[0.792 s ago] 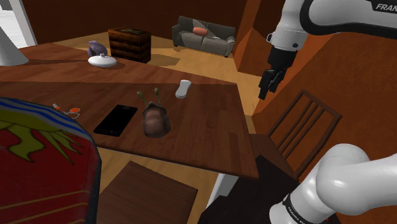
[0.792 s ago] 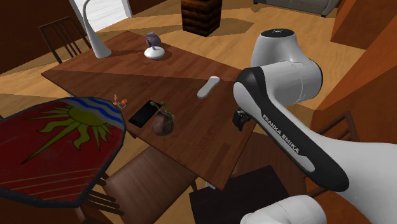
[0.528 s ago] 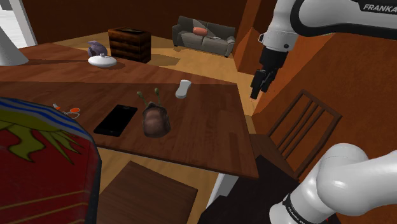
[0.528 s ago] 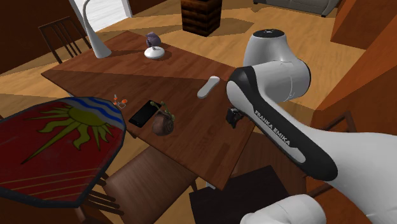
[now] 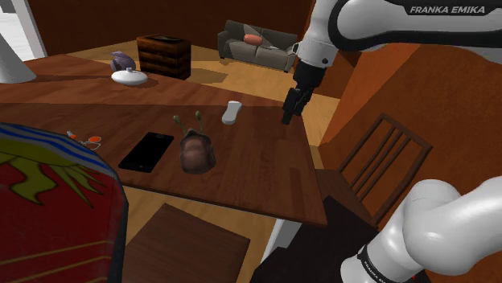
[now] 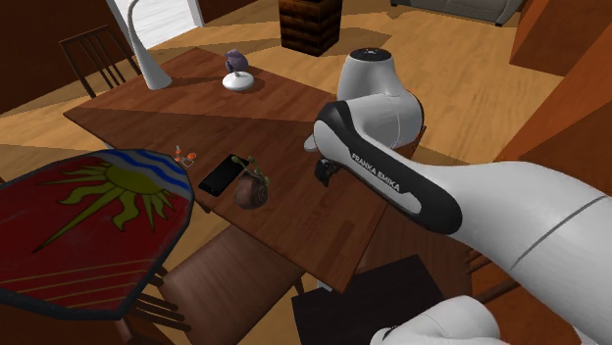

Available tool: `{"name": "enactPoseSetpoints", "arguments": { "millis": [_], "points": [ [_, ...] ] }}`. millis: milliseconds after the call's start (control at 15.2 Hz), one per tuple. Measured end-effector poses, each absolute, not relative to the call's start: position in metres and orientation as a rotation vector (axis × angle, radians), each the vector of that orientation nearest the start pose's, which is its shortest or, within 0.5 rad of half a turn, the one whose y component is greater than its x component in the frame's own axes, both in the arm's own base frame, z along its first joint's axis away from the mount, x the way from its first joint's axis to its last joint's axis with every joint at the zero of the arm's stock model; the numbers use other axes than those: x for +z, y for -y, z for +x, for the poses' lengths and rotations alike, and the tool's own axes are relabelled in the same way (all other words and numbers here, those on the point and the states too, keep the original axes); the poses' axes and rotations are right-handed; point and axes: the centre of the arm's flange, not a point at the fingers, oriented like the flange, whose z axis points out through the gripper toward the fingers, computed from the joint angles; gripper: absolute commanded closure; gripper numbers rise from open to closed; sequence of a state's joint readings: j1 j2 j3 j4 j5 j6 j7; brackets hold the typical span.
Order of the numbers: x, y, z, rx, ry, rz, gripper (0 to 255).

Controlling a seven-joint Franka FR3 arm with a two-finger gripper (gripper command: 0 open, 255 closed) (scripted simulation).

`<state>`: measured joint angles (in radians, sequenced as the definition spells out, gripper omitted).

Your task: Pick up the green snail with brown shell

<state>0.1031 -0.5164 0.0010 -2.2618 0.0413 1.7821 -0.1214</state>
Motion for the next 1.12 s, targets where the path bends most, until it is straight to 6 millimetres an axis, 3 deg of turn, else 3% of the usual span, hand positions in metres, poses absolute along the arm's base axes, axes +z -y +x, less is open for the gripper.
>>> {"name": "enactPoseSetpoints", "arguments": {
  "millis": [660, 1122],
  "points": [
    [0.542, -0.121, 0.471, -0.210, 0.613, -2.945, 0],
    [0.540, -0.190, 0.517, -0.311, 0.794, -2.830, 0]
  ]
}}
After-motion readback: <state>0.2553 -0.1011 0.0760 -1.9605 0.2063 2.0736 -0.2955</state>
